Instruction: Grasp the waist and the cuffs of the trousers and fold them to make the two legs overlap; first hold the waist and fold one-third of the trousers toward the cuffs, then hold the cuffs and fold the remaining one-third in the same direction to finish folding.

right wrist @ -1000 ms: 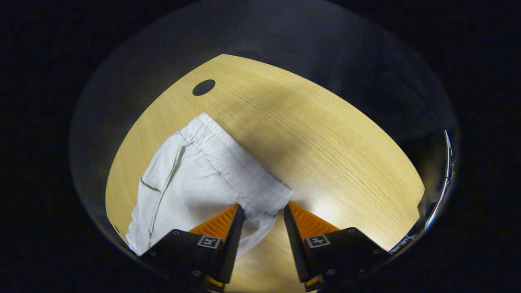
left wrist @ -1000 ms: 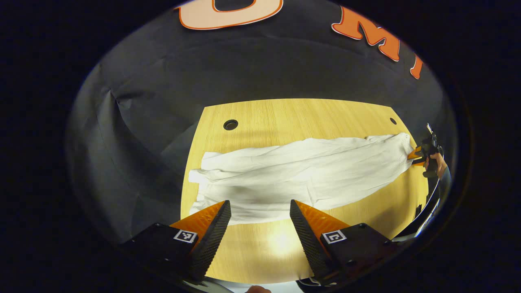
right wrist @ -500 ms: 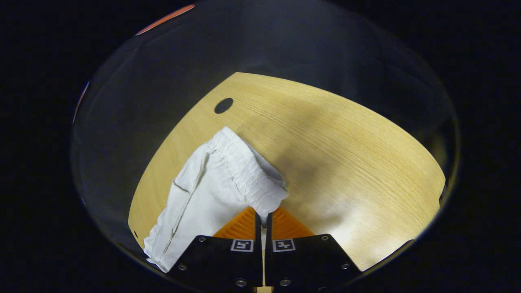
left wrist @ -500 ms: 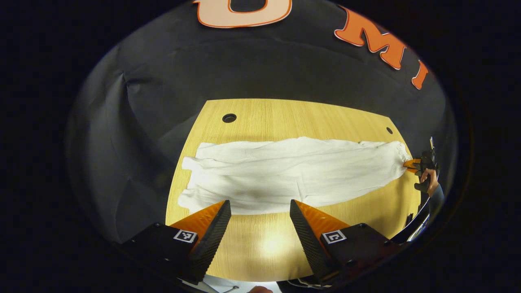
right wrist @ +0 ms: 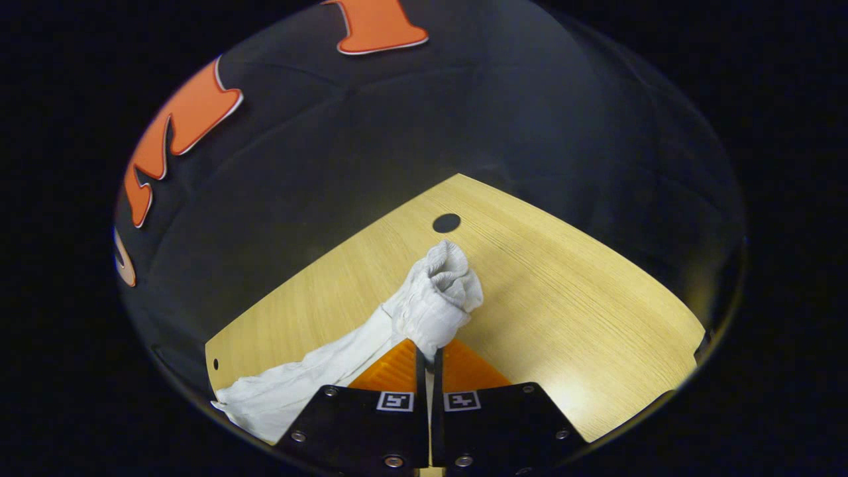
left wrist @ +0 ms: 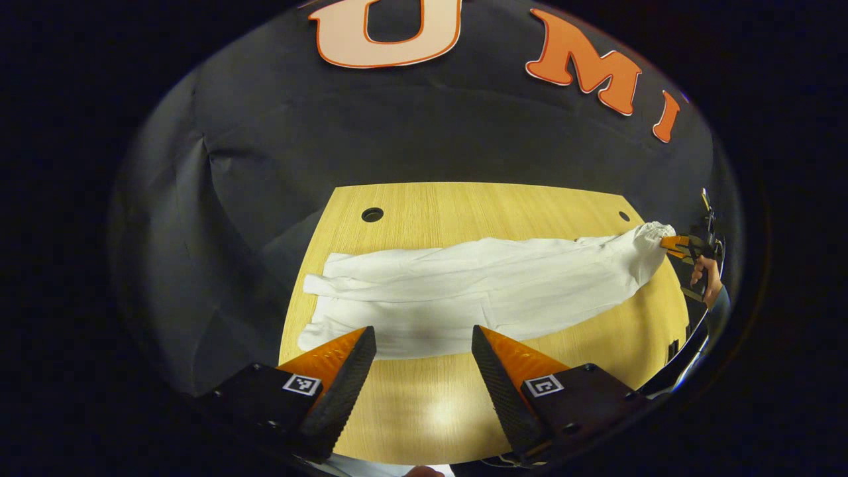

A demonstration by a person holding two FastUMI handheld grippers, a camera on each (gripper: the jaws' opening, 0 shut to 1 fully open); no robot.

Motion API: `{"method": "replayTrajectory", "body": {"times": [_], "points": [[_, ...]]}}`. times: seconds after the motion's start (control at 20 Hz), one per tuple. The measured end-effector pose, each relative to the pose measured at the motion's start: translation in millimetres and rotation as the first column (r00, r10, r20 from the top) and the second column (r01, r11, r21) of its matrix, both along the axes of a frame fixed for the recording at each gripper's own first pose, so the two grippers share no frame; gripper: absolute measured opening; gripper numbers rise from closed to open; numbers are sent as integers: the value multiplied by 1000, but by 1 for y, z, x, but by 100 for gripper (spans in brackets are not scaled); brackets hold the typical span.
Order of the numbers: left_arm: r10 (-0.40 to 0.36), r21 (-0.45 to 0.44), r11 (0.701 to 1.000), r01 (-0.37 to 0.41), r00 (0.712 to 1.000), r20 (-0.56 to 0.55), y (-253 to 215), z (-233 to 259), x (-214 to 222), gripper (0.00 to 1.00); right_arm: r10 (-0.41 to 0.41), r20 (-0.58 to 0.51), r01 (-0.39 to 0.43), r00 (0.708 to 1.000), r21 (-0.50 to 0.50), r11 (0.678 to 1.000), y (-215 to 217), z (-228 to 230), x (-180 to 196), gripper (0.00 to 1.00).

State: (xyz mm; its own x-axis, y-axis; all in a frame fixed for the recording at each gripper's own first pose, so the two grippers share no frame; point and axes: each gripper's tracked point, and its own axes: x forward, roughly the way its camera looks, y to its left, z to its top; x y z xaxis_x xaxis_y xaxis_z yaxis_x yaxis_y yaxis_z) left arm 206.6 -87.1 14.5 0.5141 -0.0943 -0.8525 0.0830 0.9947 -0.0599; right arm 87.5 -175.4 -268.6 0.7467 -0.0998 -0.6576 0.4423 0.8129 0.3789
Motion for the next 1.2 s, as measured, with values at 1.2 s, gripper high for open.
{"method": "replayTrajectory", "body": {"times": [1.2], "points": [[104,-95,990,-105,994,-23,12,-6,-3,98,472,131,-433,872,-245,868,200,169,-40,2]]}}
